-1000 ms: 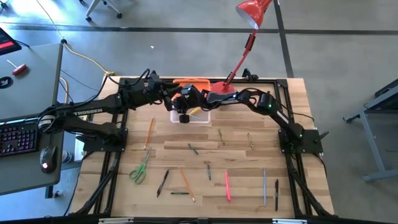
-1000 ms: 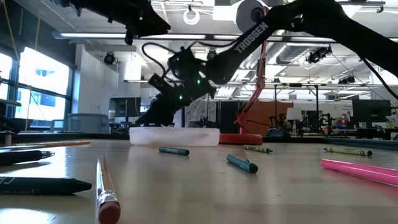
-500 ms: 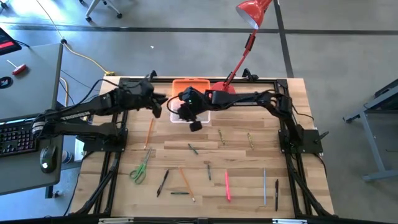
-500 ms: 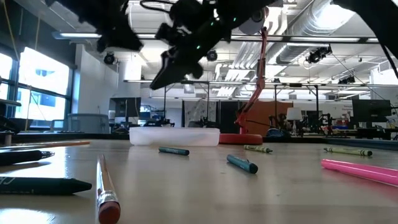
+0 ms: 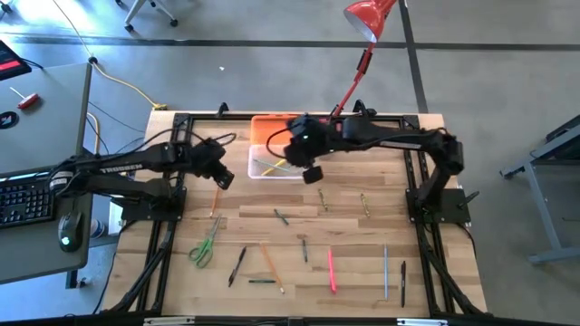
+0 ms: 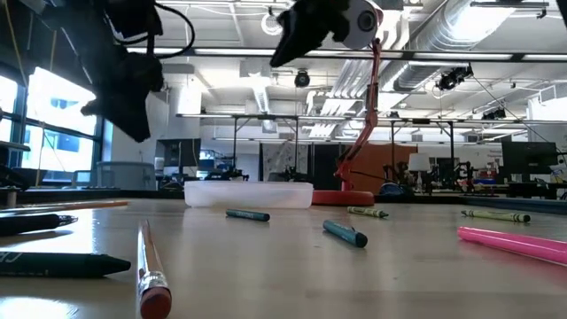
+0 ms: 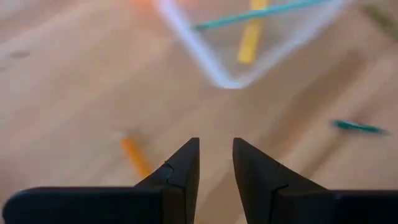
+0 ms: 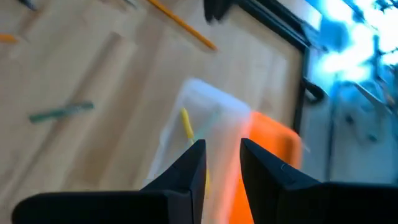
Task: Pick & place school supplies into a supply box
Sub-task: Put the top orange pencil into the orange supply box
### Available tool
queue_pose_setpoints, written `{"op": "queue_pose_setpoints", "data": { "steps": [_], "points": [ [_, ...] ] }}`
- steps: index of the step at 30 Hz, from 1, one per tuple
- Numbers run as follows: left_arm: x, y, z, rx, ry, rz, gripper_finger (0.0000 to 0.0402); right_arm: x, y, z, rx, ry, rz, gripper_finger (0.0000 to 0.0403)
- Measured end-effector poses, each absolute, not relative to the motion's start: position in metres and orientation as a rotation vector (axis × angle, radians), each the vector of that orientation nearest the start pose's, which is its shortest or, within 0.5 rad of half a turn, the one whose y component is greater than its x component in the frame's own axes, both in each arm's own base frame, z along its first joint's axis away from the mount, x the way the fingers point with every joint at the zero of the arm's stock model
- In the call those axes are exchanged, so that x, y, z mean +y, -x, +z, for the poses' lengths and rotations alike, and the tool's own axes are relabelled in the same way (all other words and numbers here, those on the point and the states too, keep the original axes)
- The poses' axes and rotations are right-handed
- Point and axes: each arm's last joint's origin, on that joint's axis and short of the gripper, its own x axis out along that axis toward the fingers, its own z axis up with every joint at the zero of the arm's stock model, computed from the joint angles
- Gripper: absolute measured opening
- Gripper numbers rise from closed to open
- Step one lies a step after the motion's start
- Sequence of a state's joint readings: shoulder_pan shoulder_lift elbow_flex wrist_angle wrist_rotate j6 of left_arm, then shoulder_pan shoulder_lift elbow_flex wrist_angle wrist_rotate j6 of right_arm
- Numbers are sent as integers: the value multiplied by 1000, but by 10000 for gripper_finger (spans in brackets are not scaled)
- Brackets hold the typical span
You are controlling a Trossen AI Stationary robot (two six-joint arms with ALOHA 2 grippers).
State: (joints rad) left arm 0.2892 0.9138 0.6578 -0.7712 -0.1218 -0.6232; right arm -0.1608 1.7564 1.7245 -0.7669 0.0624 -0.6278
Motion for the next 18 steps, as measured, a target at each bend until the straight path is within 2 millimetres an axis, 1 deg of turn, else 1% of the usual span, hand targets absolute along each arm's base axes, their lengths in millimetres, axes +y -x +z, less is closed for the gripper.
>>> {"op": "queue_pose_setpoints", "data": {
  "steps": [2, 4, 7, 11, 13, 16, 18],
  "points": [
    [40, -149, 223, 896, 640, 811, 127, -63, -364, 355, 878, 555, -6, 78],
    [29, -148, 223, 837, 643, 928, 127, -62, -350, 364, 916, 545, -55, 78],
    [9, -150, 218, 706, 627, 997, 127, -61, -331, 376, 952, 521, -105, 78],
    [-13, -150, 197, 651, 621, 1038, 127, -58, -315, 387, 942, 486, -120, 78],
    [-22, -147, 185, 612, 660, 1063, 127, -57, -310, 392, 924, 476, -123, 78],
    [-30, -140, 163, 596, 671, 1113, 127, -56, -307, 396, 909, 471, -111, 78],
    [-32, -135, 149, 603, 654, 1158, 127, -56, -307, 396, 907, 470, -108, 78]
  ]
}}
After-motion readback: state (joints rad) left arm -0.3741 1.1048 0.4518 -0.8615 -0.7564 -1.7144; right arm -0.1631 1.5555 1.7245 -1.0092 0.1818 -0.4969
